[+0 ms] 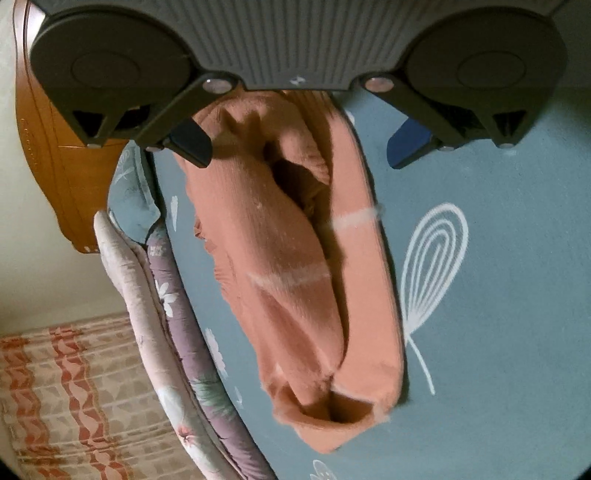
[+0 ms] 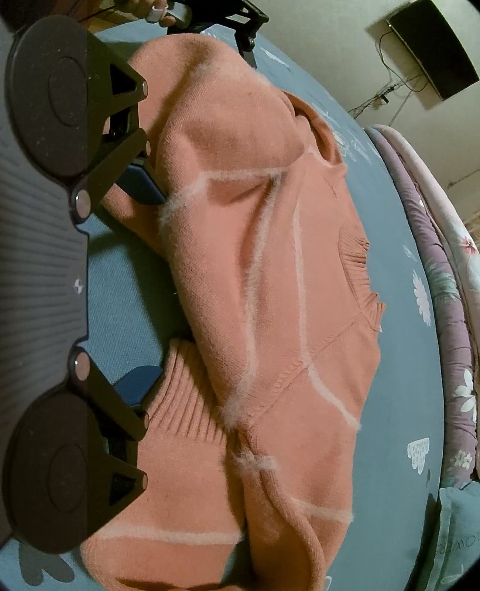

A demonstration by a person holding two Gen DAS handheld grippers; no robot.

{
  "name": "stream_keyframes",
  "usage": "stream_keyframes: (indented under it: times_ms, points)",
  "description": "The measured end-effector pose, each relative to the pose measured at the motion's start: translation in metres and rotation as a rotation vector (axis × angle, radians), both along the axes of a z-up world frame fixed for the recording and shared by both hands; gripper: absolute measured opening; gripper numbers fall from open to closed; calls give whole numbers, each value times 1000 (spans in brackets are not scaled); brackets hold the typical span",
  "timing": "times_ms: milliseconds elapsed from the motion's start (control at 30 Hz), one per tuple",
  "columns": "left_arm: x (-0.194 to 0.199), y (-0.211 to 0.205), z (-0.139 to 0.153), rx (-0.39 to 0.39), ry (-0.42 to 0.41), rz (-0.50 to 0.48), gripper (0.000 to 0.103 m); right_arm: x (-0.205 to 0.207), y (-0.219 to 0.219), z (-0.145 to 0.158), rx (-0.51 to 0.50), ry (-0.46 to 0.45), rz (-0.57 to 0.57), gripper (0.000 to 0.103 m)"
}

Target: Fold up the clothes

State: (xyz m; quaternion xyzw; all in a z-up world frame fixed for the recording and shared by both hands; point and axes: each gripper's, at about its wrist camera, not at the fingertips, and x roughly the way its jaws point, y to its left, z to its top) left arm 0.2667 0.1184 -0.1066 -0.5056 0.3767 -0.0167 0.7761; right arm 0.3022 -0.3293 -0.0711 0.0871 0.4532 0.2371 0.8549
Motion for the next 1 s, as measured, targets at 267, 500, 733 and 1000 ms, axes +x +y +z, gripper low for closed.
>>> stream_keyframes:
  times_ms: [267, 500, 733, 1000]
  points:
    - [7, -1, 4, 64, 1, -39, 100, 6, -2, 42, 95, -79, 12, 97]
    - [17, -7, 27, 287, 40, -108, 101, -4, 42, 91, 68, -174, 187, 97]
    - [12, 0, 69, 793, 123, -195, 101, -11, 114, 115, 15, -210, 331, 98]
    - [7, 56, 72, 888, 149, -249, 102, -14, 252, 82, 48, -59, 538, 98]
